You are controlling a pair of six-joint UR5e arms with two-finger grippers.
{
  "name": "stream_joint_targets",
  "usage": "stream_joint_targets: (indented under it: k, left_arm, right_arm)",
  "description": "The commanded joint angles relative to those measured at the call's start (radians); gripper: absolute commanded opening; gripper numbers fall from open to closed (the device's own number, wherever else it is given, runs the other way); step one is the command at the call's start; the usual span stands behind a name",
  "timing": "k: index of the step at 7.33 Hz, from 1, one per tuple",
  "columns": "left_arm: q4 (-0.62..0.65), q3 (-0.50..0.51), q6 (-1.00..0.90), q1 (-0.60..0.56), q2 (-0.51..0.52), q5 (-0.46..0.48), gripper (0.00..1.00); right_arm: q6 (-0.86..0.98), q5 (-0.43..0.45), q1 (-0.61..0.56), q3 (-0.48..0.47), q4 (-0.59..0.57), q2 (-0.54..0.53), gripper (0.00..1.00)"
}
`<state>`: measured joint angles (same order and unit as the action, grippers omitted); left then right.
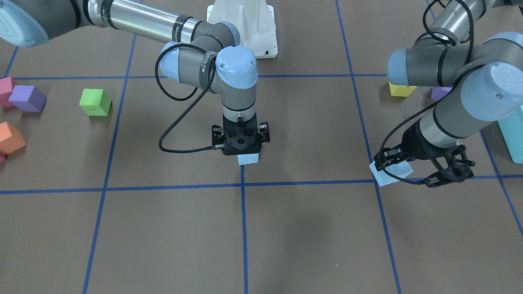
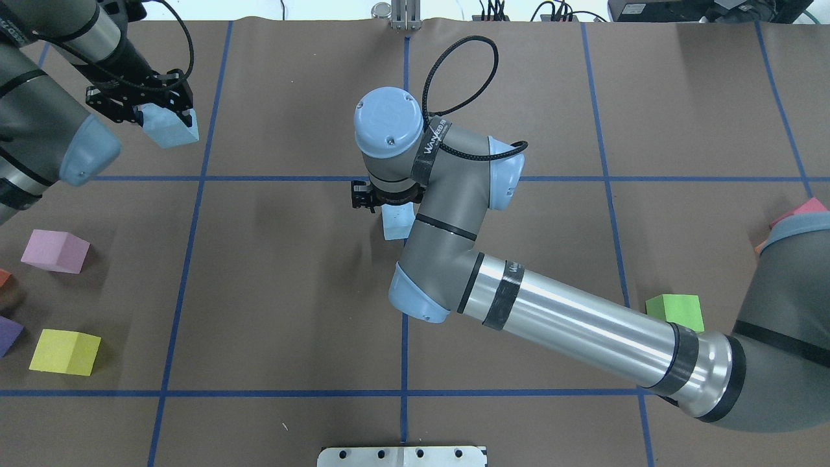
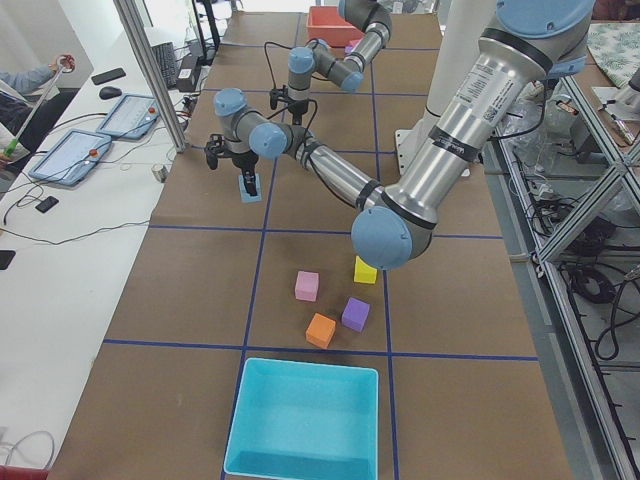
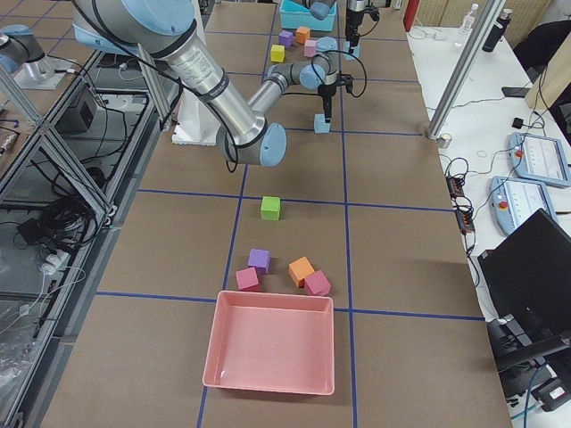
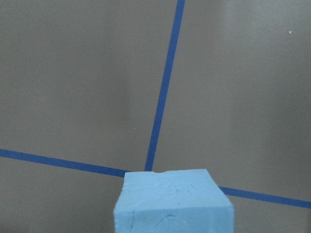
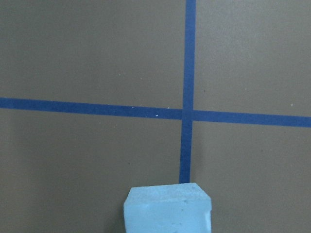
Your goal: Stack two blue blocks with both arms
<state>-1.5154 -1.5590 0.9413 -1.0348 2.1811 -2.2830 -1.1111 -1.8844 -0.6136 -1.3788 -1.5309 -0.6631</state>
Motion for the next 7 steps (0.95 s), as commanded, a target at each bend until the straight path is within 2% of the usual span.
stream_joint_targets:
  k: [1,3,6,7]
  left_arm:
    - [0.037,0.029,0.016,0.085,0.118,0.008,0.65]
    - [0.032,0.169,0.065,0.154,0.271,0.010,0.65]
    - [-0.118,0.264,0.190,0.275,0.339,0.060,0.65]
    - [-0.123,0.276,0.217,0.297,0.359,0.060,0.65]
  right_arm:
    - [0.124,-0.129,-0.176,-0.138,-0.002,-0.157,1.00]
    - [0.201,-0.221,-0.312,-0.149,-0.002,-0.207,1.00]
    - [0.272,-0.220,-0.391,-0.173,0.006,-0.300,1.00]
    - [0.280,-0.216,-0.391,-0.177,0.006,-0.300,1.00]
